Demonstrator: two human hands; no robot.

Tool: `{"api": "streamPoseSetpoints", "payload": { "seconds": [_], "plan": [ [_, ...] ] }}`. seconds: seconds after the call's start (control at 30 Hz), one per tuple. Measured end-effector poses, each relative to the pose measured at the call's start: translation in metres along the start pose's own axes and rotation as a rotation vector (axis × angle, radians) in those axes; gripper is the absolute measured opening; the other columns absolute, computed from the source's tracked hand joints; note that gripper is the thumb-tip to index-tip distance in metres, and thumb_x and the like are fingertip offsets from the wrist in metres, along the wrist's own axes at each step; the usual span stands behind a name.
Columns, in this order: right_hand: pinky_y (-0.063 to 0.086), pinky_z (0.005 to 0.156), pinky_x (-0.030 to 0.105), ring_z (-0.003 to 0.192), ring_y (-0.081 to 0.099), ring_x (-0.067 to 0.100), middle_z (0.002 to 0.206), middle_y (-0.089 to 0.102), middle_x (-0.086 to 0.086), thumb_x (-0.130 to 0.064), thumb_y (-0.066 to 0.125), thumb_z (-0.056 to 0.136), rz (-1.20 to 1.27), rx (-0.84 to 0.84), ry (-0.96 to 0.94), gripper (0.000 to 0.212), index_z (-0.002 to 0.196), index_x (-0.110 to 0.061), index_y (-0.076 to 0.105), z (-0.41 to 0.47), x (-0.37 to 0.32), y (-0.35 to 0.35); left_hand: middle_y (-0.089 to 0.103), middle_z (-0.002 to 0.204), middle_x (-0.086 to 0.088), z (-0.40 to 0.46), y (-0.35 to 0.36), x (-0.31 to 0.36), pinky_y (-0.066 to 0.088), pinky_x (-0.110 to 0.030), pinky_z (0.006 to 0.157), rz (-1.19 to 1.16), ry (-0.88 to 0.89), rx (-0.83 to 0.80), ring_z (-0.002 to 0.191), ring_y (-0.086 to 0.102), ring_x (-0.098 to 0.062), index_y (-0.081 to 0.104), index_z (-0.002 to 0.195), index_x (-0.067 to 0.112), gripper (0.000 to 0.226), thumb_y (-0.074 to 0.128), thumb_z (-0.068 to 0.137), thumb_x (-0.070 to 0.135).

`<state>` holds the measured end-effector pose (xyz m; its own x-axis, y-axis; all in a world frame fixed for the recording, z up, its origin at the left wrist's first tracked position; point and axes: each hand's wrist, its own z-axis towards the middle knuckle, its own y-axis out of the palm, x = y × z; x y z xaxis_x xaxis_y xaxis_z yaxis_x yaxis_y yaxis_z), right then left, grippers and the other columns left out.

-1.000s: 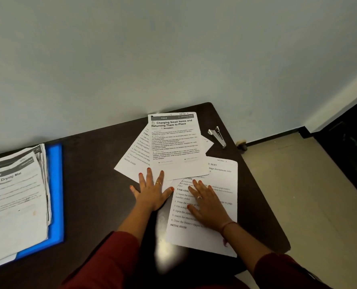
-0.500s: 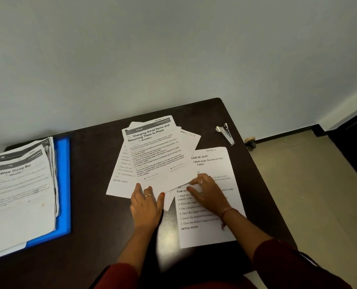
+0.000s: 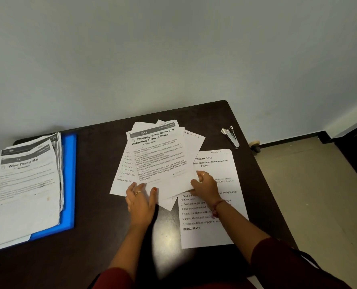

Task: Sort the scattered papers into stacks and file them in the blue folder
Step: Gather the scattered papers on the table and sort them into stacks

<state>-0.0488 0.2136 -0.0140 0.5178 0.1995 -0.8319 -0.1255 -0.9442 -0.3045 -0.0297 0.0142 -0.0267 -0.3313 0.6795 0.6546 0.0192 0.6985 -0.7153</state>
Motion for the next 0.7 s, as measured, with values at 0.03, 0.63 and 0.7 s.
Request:
{"api": "streamPoseSetpoints", "payload": {
  "seconds": [0.03,0.63,0.7],
  "plan": [
    [0.057,0.056,0.024,0.059,0.065,0.014,0.083,0.063,-0.008,-0.008,0.053,0.087,-0.031,-0.036,0.012,0.024,0.11,-0.01,0.061,-0.003,0.003,-0.002,0.026,0.147,-0.009,0.002,-0.004,-0.001,0.023,-0.049,0.113,-0.004,-0.022,0.03,0.136,0.023,-0.029,0.044,0.137,0.006,0.057,0.055,0.093,0.042],
    [0.032,0.054,0.025,0.059,0.049,0.013,0.057,0.049,-0.006,-0.059,0.046,0.091,-0.81,-0.085,-0.157,0.052,0.055,-0.021,0.044,-0.028,0.011,-0.036,-0.014,0.16,-0.007,0.014,-0.037,-0.038,0.002,-0.057,0.112,0.375,-0.124,-0.204,0.146,-0.012,-0.028,0.001,0.153,0.026,0.109,0.046,0.072,0.083],
    [0.04,0.059,0.027,0.069,0.059,0.019,0.069,0.062,0.003,-0.048,0.049,0.094,-0.58,-0.006,-0.125,0.046,0.068,-0.013,0.059,-0.019,-0.004,-0.033,-0.019,0.159,-0.007,0.011,-0.037,-0.04,0.001,-0.058,0.113,0.414,-0.133,-0.225,0.145,-0.014,-0.029,-0.004,0.153,0.025,0.113,0.047,0.07,0.083]
  ]
}}
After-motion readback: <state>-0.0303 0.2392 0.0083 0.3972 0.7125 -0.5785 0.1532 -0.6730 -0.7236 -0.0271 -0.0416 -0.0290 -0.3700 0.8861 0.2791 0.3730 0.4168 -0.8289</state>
